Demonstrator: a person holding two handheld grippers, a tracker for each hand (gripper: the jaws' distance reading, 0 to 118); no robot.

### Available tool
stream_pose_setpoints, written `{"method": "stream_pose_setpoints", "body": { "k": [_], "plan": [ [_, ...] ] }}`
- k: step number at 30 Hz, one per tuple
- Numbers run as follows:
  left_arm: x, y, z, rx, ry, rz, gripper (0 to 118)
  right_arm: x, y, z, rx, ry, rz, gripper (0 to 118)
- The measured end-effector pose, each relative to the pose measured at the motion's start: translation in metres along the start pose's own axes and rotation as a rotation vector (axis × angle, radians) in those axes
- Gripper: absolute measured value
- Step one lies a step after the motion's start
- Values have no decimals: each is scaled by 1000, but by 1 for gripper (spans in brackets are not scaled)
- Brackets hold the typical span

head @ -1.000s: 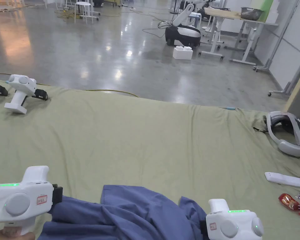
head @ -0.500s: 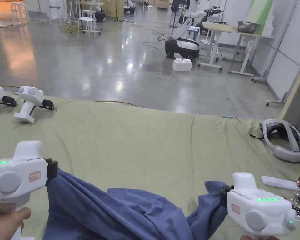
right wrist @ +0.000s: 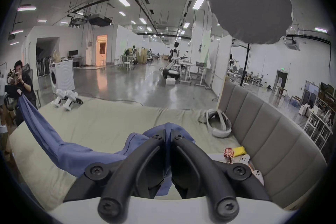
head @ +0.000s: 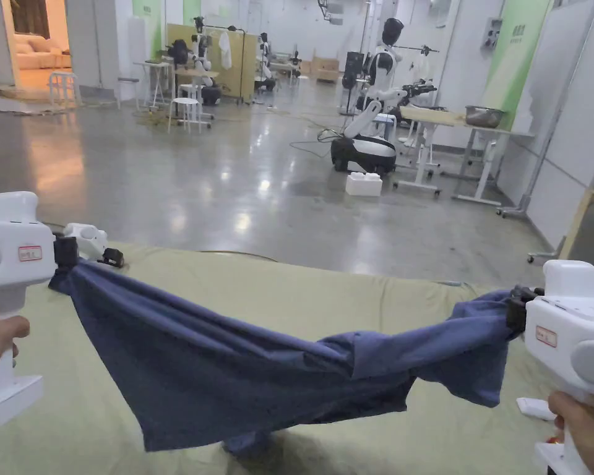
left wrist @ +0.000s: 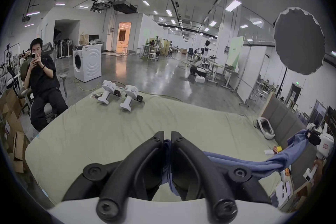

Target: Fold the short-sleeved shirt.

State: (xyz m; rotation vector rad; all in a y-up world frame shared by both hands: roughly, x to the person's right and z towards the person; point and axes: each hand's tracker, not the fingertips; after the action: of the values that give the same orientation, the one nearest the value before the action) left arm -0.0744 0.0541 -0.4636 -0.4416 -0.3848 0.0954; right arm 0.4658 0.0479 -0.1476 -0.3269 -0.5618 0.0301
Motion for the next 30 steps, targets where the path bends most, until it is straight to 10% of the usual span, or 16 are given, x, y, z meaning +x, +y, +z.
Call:
{"method": "stream_pose_setpoints", "body": {
  "k": [30],
  "plan": [
    [4,143,-66,80,78,-34,10,-13,168,-70,119,-89,43,6]
  ]
}}
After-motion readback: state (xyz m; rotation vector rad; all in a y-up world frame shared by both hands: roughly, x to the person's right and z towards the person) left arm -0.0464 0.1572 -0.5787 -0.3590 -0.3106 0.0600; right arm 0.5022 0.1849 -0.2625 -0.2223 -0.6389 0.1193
